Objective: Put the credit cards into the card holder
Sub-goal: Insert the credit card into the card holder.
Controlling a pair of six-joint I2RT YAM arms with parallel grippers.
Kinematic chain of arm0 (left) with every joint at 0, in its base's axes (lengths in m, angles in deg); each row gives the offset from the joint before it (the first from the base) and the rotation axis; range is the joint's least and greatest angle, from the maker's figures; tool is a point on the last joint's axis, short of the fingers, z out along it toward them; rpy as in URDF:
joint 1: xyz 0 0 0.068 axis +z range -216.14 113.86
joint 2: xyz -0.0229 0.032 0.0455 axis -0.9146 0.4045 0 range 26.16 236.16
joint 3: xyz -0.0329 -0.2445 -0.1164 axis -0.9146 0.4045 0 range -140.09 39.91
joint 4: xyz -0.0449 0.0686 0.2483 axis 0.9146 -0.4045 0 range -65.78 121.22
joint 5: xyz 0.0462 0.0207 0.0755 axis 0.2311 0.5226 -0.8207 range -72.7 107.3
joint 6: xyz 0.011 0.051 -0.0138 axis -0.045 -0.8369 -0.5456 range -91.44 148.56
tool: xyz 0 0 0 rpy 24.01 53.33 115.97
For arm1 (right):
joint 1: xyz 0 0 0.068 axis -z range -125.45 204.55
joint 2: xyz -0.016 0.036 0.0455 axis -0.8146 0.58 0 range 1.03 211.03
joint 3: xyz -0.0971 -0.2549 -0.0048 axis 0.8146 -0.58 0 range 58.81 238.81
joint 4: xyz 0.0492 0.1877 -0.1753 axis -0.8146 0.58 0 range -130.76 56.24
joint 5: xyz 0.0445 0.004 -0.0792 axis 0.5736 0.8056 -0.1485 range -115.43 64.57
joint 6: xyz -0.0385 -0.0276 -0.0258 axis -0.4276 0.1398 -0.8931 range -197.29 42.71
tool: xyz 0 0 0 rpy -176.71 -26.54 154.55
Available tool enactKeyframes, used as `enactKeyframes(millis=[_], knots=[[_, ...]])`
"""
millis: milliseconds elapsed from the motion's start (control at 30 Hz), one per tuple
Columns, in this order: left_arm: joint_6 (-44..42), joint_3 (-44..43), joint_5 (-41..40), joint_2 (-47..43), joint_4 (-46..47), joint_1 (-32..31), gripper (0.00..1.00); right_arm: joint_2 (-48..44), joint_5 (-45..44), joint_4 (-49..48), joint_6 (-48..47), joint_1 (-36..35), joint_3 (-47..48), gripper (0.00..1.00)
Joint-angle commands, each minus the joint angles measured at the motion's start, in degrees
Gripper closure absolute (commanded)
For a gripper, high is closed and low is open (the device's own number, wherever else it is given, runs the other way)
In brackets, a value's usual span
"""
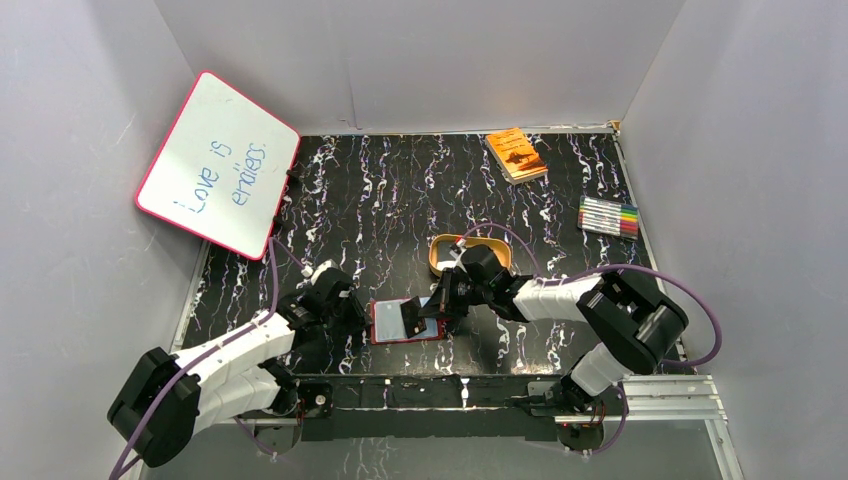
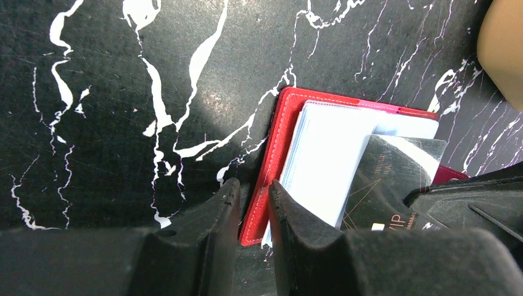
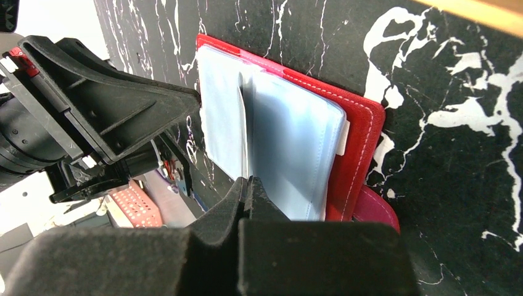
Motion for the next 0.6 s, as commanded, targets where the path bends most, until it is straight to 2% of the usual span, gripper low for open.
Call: enactKeyframes(millis=[0, 567], knots=[[-0.28, 1.95, 0.88, 0.97, -2.43, 0.12, 0.78, 0.13, -1.11, -2.70, 1.23, 0.03, -1.13, 1.00], [0.40, 3.19, 2.21, 1.16, -0.93, 0.12, 0.83, 2.66, -5.11, -4.21, 3.63, -1.66, -0.57, 1.00]])
